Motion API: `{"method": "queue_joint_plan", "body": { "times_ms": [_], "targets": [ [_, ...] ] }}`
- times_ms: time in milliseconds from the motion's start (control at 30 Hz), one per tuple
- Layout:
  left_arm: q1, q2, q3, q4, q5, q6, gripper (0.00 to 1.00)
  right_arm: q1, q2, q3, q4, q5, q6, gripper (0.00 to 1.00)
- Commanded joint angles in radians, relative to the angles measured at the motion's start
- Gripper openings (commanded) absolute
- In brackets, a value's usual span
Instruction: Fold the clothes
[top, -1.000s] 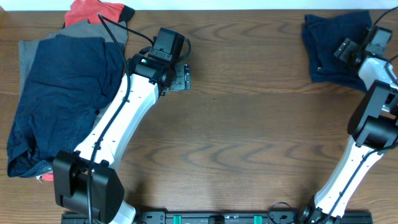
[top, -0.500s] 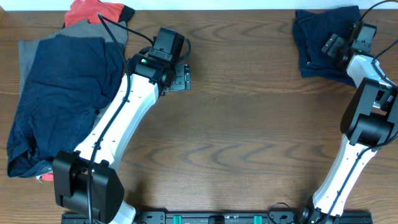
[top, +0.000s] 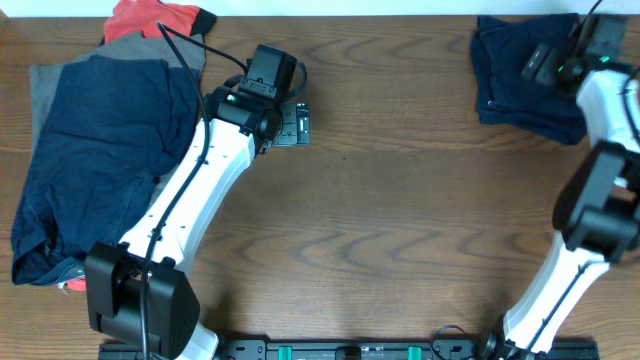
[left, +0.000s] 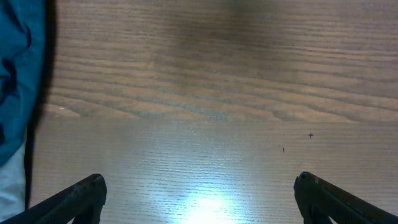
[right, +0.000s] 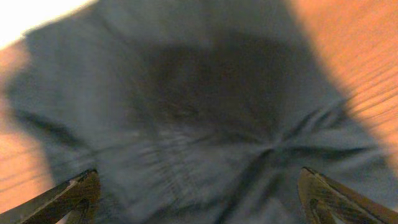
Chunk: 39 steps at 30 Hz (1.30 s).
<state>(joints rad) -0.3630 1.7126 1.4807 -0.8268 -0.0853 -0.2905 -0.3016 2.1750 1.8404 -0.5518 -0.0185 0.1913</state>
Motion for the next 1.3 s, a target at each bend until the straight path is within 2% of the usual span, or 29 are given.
{"method": "queue_joint_plan", "body": {
  "times_ms": [0, 167, 267, 333, 500, 633, 1033, 1267],
  "targets": [
    [-0.002, 0.012, -0.005, -0.001, -0.005, 0.002, 0.98, 0.011, -0.233, 0.060, -0.047, -0.031, -0.082, 0.99],
    [-0.001, 0.012, -0.005, -0.001, -0.005, 0.002, 0.98, 0.015, -0.452, 0.060, -0.196, -0.113, -0.103, 0.99],
    [-0.001, 0.012, -0.005, -0.001, -0.005, 0.002, 0.98, 0.015, -0.545, 0.060, -0.254, -0.238, -0.103, 0.99],
    [-0.001, 0.012, -0.005, -0.001, -0.005, 0.002, 0.98, 0.018, -0.594, 0.060, -0.351, -0.326, -0.103, 0.99],
    [-0.001, 0.012, -0.005, -0.001, -0.005, 0.002, 0.98, 0.019, -0.659, 0.060, -0.568, -0.355, -0.103, 0.99],
    [-0.001, 0.012, -0.005, -0.001, -0.005, 0.002, 0.98, 0.019, -0.670, 0.060, -0.676, -0.355, -0.103, 0.99],
    [-0.001, 0.012, -0.005, -0.001, -0.005, 0.002, 0.98, 0.020, -0.668, 0.059, -0.821, -0.233, -0.103, 0.99],
    [-0.001, 0.012, -0.005, -0.001, -0.005, 0.002, 0.98, 0.083, -0.803, -0.018, -0.727, -0.188, -0.098, 0.99]
  ]
}}
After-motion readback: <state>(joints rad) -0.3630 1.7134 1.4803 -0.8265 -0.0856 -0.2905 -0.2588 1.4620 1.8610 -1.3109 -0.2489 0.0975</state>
